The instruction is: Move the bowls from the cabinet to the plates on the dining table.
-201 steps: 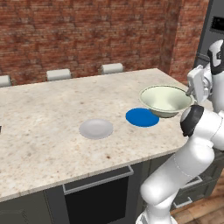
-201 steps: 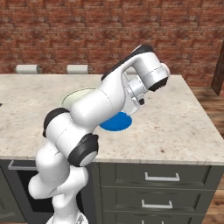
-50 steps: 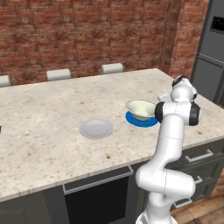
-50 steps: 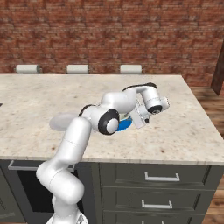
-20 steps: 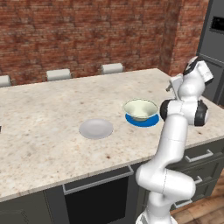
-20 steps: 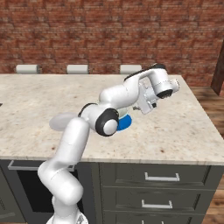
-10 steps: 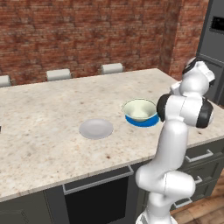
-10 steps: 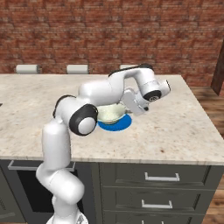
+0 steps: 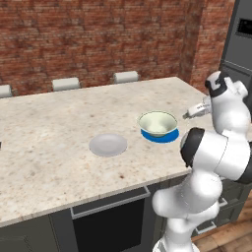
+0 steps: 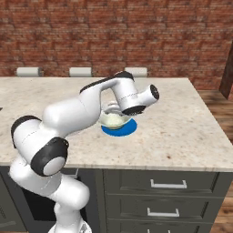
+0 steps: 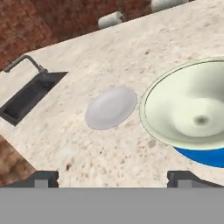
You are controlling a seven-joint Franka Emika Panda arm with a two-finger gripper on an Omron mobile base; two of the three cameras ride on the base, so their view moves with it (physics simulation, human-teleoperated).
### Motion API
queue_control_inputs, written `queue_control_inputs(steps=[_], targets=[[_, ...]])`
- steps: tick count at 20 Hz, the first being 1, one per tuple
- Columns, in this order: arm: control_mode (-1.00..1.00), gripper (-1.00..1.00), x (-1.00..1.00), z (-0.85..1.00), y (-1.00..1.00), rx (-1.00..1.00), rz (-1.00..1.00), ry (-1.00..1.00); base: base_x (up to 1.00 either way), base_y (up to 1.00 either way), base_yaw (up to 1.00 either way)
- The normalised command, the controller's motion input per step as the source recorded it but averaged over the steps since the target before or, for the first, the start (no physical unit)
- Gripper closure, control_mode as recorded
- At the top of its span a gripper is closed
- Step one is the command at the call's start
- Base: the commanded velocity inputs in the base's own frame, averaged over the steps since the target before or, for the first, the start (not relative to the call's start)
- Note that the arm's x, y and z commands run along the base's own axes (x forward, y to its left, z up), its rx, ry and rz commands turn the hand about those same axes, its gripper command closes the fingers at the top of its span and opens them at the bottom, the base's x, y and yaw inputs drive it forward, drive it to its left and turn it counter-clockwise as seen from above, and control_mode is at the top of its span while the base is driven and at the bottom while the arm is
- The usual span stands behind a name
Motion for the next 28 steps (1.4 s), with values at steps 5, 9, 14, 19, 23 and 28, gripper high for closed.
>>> queue_control_inputs(steps=[5,9,14,19,23,28], targets=[[-1.0,-1.0,-0.16,0.73,0.0,-0.1,0.02,-0.32,0.0,0.0,0.0],[-1.0,-1.0,-0.06,0.7,0.0,-0.08,0.08,-0.32,0.0,0.0,0.0],[-1.0,-1.0,-0.07,0.78,0.0,-0.02,0.03,-0.09,0.0,0.0,0.0],[-1.0,-1.0,-0.33,0.65,0.07,-0.03,-0.07,0.05,0.0,0.0,0.0],[-1.0,-1.0,-0.37,0.51,0.2,-0.11,0.05,-0.12,0.0,0.0,0.0],[-1.0,-1.0,-0.61,0.29,0.06,-0.05,0.01,-0.14,0.0,0.0,0.0]])
